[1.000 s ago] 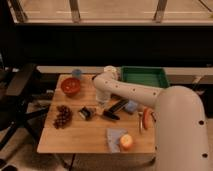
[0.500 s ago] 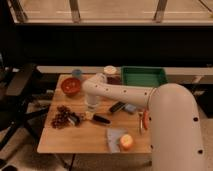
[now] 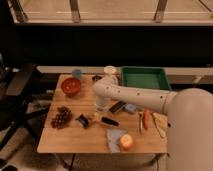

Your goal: Wipe table surface with brush

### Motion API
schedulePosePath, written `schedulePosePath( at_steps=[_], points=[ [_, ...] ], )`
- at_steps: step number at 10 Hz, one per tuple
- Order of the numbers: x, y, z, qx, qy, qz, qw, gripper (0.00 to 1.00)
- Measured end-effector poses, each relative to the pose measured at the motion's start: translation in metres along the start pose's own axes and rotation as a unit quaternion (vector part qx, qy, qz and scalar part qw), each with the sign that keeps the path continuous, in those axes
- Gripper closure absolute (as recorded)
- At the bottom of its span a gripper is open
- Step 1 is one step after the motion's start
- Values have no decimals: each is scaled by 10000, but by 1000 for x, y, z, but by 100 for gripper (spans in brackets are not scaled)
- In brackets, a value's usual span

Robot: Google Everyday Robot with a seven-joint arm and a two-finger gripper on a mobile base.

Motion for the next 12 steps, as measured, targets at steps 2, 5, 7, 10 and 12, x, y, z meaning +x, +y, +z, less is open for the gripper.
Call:
schedulePosePath(
  at_steps=[2,5,7,10,12],
  points=[
    [10,-1,-5,40,-38,87,9999,100],
    [2,-10,-8,154,-52,125,9998,100],
    [-11,-31,-5,199,-49,28,9998,100],
    [-40,-47,8,162,-74,-201,9996,100],
    [-65,-39,19,40,-121,-448,9989,100]
  ],
)
